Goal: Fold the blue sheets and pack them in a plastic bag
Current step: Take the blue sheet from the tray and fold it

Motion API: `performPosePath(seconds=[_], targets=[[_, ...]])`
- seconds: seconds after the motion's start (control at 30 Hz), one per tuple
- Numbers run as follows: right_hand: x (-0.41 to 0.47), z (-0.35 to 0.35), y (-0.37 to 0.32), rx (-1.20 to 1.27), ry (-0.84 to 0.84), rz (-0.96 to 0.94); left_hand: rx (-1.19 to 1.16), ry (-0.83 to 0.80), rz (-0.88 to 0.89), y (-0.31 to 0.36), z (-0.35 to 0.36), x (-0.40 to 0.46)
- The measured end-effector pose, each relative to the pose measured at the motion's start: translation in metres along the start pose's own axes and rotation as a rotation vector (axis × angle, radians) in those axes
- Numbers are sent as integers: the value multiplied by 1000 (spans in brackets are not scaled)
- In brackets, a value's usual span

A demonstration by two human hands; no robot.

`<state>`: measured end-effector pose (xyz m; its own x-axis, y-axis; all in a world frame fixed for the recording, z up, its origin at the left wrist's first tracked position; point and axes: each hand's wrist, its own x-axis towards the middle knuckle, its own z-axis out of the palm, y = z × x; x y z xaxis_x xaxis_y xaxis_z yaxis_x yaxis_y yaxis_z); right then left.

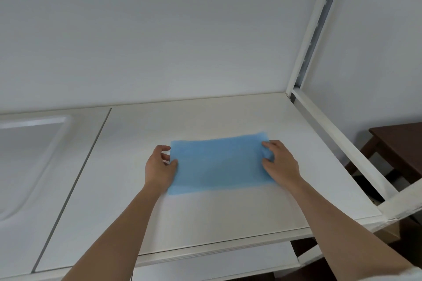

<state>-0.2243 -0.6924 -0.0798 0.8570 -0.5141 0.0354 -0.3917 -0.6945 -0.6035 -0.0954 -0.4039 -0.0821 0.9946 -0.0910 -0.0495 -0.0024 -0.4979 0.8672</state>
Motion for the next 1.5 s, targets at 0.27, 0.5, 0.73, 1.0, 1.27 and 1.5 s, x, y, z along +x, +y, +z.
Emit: performPosePath(seconds=[0.27, 0.5, 0.73, 1.0, 1.27, 1.5], targets=[[-9, 9, 4, 9, 214, -98, -81, 143, 6, 3, 1, -15], [-17, 10, 12, 41, 389, -213, 386, -87, 414, -12, 1, -32], [-35, 16, 8, -411, 112, -224, 779, -289, 359, -17, 3, -27], [-37, 15, 4, -499, -92, -149, 708, -357, 308, -12, -10, -33], [-54, 39, -43, -316, 64, -406, 8, -152, -247, 16, -41, -14], [-79, 78, -86, -176, -181, -600, 176, -252, -317, 24, -37, -22]])
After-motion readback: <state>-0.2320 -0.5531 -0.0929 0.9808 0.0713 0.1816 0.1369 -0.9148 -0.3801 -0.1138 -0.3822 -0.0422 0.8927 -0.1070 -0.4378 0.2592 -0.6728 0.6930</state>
